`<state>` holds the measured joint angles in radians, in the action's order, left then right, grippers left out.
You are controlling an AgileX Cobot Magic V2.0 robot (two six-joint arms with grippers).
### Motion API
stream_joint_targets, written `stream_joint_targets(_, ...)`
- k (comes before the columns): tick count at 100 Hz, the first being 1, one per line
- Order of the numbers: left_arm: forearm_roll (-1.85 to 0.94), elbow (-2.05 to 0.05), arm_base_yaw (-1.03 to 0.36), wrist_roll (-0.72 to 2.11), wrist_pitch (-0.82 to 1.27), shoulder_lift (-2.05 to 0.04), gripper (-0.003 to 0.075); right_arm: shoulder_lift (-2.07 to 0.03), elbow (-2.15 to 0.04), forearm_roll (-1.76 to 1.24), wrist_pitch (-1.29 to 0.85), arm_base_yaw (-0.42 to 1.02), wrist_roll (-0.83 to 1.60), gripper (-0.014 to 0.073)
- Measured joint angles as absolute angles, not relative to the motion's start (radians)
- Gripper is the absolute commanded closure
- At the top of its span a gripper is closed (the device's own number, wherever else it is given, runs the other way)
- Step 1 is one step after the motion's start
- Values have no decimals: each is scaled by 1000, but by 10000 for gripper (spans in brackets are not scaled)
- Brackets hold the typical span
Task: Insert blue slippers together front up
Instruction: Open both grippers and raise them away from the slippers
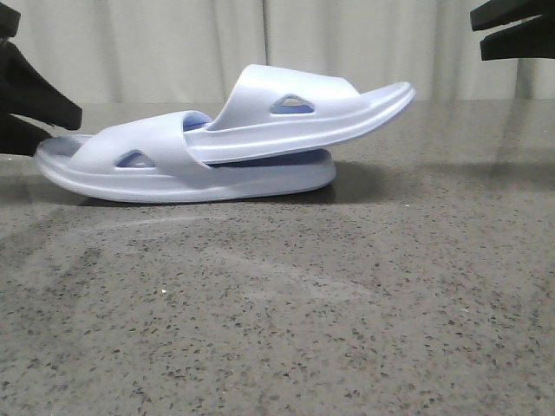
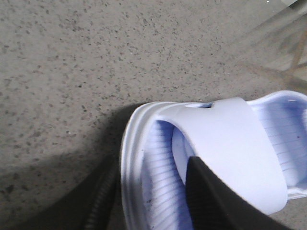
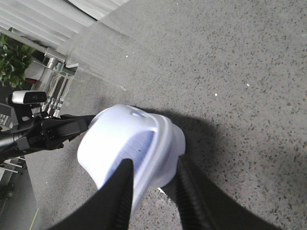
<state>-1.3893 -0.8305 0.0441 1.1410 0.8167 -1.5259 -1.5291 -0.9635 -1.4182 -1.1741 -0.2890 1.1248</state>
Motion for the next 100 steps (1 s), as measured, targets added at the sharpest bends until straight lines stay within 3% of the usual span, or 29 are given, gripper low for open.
stream_joint_targets(22, -1317, -831, 149, 1150, 857, -1458, 344, -1529, -964, -1408, -1174, -291, 1125, 447)
stream_joint_targets(36, -1295, -831, 193, 1154, 897, -1363, 363, -1529, -964, -1406, -1174, -291, 1125, 608)
stream_joint_targets(44, -1286, -831, 199, 1154, 906, -1297, 438, -1525, -964, -1399, -1176, -291, 1125, 694)
stream_joint_targets(62, -1278, -831, 200, 1156, 892, -1152, 706, -1472, -964, -1385, -1176, -293, 1125, 680)
stream_joint_targets(82, -1266, -831, 200, 1156, 813, -1033, 705, -1321, -961, -1355, -1142, -244, 1125, 680)
stream_joint_targets(100, -1221, -831, 167, 1156, 730, -967, 705, -1134, -894, -1288, -903, -104, 1125, 680)
